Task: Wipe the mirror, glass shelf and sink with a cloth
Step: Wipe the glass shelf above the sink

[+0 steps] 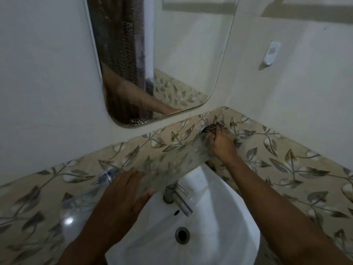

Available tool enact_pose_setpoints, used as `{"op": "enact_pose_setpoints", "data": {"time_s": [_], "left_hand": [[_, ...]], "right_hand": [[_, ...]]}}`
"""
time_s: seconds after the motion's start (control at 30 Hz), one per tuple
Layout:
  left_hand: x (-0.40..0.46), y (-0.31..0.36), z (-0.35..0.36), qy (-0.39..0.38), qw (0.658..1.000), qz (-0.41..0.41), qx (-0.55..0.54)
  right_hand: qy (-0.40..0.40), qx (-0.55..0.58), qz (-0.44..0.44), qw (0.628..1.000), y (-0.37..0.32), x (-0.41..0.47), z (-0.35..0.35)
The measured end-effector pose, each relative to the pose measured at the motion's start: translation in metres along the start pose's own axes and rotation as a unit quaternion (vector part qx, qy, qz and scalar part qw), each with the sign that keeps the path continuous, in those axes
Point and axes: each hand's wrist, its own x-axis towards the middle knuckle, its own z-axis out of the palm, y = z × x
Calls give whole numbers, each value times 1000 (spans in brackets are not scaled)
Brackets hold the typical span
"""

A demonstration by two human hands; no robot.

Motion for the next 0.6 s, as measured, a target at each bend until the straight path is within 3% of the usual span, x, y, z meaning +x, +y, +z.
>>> {"op": "enact_pose_setpoints", "data": {"time_s": [0.1, 0.27, 0.33, 0.47, 0.6], "left_hand": [[-6, -12, -7, 13, 1000, -13, -5], [-21, -23, -18, 33, 998, -44, 13], [-35, -30, -24, 33, 997, -67, 19], [-76, -53, -41, 82, 986, -143, 20], [-99, -65, -48, 91, 979, -177, 37]], "right_hand": [[1, 54, -31, 998, -27, -41, 4], [-44, 98, -186, 977, -66, -93, 16], [-24, 110, -183, 977, -65, -88, 15], [8, 117, -56, 992, -64, -68, 20], [15, 118, -91, 989, -119, -122, 37]]}}
